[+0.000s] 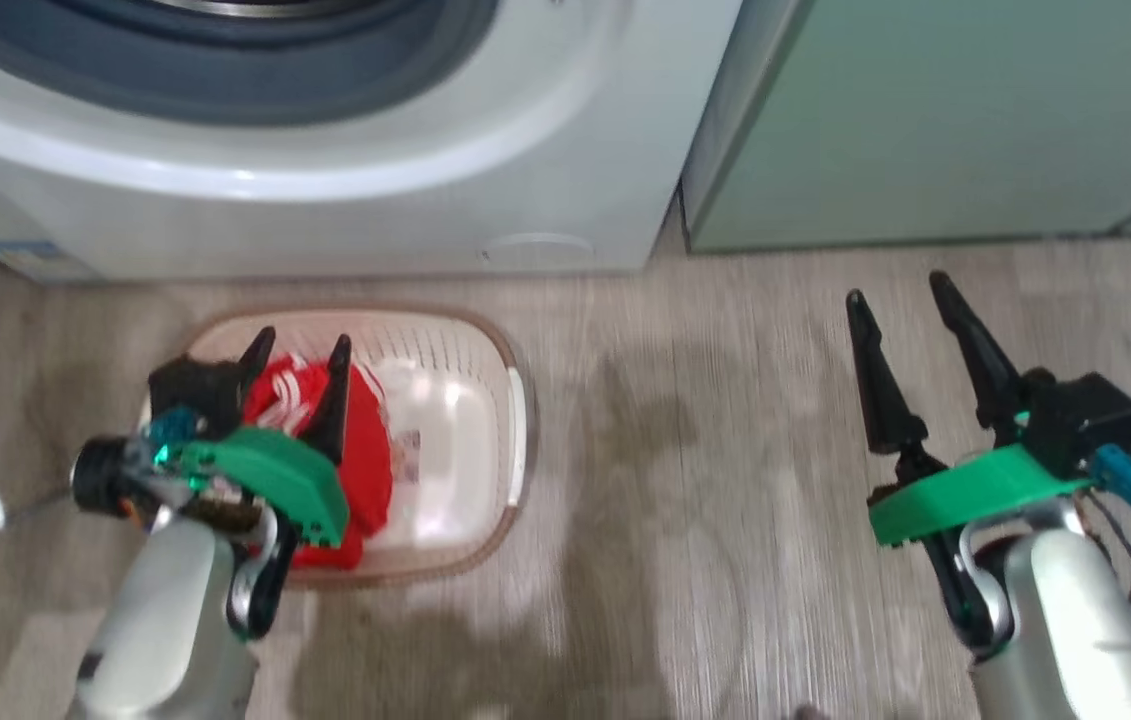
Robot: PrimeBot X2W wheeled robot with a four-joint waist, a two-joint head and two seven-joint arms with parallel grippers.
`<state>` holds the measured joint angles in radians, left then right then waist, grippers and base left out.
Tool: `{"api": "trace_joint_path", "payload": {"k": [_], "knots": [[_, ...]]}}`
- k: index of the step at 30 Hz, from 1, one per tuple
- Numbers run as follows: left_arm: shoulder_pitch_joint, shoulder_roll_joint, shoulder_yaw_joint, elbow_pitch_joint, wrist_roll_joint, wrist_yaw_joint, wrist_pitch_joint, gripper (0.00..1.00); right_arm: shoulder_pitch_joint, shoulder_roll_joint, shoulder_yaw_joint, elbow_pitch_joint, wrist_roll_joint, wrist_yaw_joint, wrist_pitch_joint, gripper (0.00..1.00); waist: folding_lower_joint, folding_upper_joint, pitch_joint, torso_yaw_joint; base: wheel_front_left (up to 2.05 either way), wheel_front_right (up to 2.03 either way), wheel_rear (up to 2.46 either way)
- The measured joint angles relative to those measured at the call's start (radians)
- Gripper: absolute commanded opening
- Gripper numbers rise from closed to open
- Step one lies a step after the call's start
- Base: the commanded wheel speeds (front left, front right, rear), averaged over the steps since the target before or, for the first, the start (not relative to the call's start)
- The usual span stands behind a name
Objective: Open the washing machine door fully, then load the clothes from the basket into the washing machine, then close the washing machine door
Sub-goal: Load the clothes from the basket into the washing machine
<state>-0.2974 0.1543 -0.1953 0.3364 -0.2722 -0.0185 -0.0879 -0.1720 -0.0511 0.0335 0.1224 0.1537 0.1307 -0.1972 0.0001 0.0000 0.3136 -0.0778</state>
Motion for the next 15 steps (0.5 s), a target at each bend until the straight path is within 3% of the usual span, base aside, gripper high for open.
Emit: {"api": "trace_joint_path", "payload": {"k": [15], "knots": [[-0.36,-0.005,-0.002,0.528,-0.038,-0.061,0.06,1.0,-0.172,0.0,0.039,-0.027,0.024,0.0,-0.039,1.0,0.0001,-0.0001,0.324,-0.047,0.0,0.0,0.0]]}}
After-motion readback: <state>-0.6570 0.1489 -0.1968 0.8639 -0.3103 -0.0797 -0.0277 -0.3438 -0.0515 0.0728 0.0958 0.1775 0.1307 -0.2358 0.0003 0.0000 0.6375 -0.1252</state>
